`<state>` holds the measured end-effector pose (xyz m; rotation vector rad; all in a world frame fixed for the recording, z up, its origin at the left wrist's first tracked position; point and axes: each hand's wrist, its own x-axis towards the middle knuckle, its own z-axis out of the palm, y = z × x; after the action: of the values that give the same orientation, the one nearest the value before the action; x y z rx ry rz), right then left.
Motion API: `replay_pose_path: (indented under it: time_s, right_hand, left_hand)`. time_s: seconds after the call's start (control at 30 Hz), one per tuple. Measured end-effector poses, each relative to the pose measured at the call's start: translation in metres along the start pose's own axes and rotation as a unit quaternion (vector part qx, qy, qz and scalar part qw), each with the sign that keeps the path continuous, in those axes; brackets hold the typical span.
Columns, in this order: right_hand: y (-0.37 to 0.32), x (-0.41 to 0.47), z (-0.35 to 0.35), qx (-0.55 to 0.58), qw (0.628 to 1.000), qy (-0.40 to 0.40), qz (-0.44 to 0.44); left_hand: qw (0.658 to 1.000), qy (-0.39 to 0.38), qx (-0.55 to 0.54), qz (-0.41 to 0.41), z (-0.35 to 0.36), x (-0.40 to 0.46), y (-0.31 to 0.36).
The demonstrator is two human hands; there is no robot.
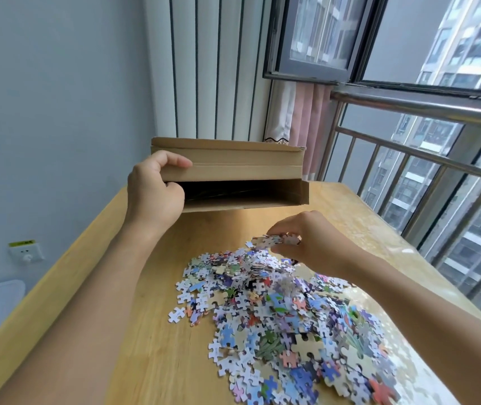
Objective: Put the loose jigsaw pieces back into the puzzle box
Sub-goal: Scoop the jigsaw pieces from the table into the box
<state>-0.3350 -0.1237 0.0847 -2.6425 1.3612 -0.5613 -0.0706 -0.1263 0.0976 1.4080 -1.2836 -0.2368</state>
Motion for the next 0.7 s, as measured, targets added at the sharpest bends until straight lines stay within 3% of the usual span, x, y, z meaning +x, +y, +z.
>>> replay_pose_path:
  time_s: [0.13, 0.23, 0.47, 0.7]
  right_hand:
    - [-0.012, 0.004, -0.025, 0.037, 0.996, 0.077, -0.029]
    - [-0.019, 0.017, -0.038, -0.047, 0.984, 0.137, -0.100]
    - [-0.010, 0.050, -0.019, -0.265, 0.950, 0.109, -0.123]
    - [-0.009, 0.068, -0.003, -0.243, 0.950, 0.177, -0.085]
  left_hand:
    - [1.000, -0.003, -0.017, -0.018, -0.001, 0.002, 0.001]
    - [0.999, -0.006, -0.018, -0.026, -0.001, 0.001, 0.004]
    - [0.999, 0.006, -0.034, -0.021, -0.007, 0.002, 0.010]
    - [0.999, 0.002, -0.043, -0.021, -0.015, 0.002, 0.017]
